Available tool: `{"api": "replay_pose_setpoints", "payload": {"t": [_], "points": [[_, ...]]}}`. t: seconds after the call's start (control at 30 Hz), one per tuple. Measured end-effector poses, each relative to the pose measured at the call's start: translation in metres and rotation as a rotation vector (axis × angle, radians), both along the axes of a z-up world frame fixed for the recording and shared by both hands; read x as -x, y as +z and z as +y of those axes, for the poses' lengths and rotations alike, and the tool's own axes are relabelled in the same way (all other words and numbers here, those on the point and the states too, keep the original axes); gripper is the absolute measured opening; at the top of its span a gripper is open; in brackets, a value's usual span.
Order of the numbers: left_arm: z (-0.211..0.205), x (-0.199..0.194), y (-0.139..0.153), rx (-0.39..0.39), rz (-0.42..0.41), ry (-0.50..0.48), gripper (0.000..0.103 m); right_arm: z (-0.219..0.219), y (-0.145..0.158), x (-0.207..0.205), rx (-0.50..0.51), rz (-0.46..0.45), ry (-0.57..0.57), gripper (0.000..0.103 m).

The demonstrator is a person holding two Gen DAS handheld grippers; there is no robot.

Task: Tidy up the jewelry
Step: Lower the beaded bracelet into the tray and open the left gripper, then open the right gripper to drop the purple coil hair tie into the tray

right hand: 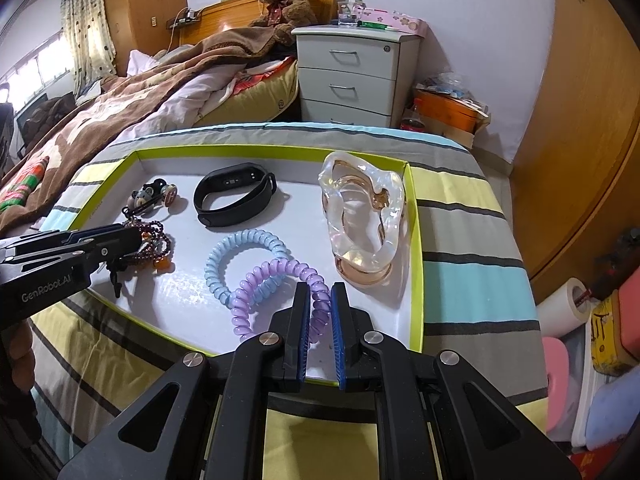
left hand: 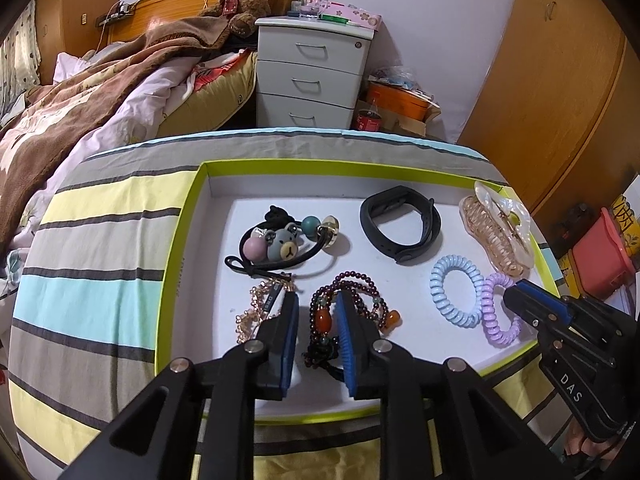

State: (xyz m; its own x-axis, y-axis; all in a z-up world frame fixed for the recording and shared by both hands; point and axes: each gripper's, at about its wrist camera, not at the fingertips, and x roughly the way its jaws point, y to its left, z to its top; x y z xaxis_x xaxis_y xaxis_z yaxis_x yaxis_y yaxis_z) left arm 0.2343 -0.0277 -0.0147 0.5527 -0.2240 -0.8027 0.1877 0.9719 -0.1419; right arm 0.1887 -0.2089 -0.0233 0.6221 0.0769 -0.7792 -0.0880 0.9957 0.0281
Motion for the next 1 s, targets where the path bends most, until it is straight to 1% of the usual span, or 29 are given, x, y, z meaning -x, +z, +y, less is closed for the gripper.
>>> {"api": "replay_pose_setpoints", "payload": {"t": [0.07,0.3,0.37,0.43,0.53,0.6,0.67,0.77,0.9,1.0], "points": [[-0.0004,-0.0001,0.0000,0.001,-0.001,-0.001,0.027,-0.0004,0.0006,0.0004,0.004,-0.001,-0.004,0.010],[-0.0004,0.0003,-0.0009,0.001,0.004,0.004,0.034,-0.0016,0.0016,0.0012,0.000,-0.005,-0.007,0.011],[-0.0007,0.0015,0.0007,0.000,-0.003,0.003,0.041,-0.0026,0.0017,0.0014,-0.003,-0.006,-0.011,0.011],[-0.0015,0.0020,0.0017,0.003,-0.006,-0.002,0.046,-0.0035,0.0015,0.0016,-0.003,-0.004,-0.014,0.011],[-0.0015,0.0017,0.0012,0.002,-0.004,0.002,0.048,-0.0052,0.0029,0.0029,-0.006,-0.006,-0.016,0.014],[-0.0008,0.0016,0.0012,0.002,-0.002,0.006,0.051,-0.0056,0.0043,0.0028,-0.011,-0.007,-0.016,0.016],[-0.0011,0.0025,0.0024,0.002,-0.006,0.005,0.056,-0.0061,0.0052,0.0031,-0.016,-0.008,-0.017,0.021],[-0.0012,0.0031,0.0033,0.001,-0.008,0.003,0.058,-0.0060,0.0052,0.0038,-0.021,-0.007,-0.018,0.027],[-0.0013,0.0042,0.0041,0.001,-0.008,0.010,0.061,-0.0068,0.0062,0.0050,-0.026,-0.008,-0.020,0.028],[-0.0017,0.0057,0.0059,0.000,-0.011,0.012,0.067,-0.0072,0.0064,0.0052,-0.030,-0.009,-0.027,0.028]]}}
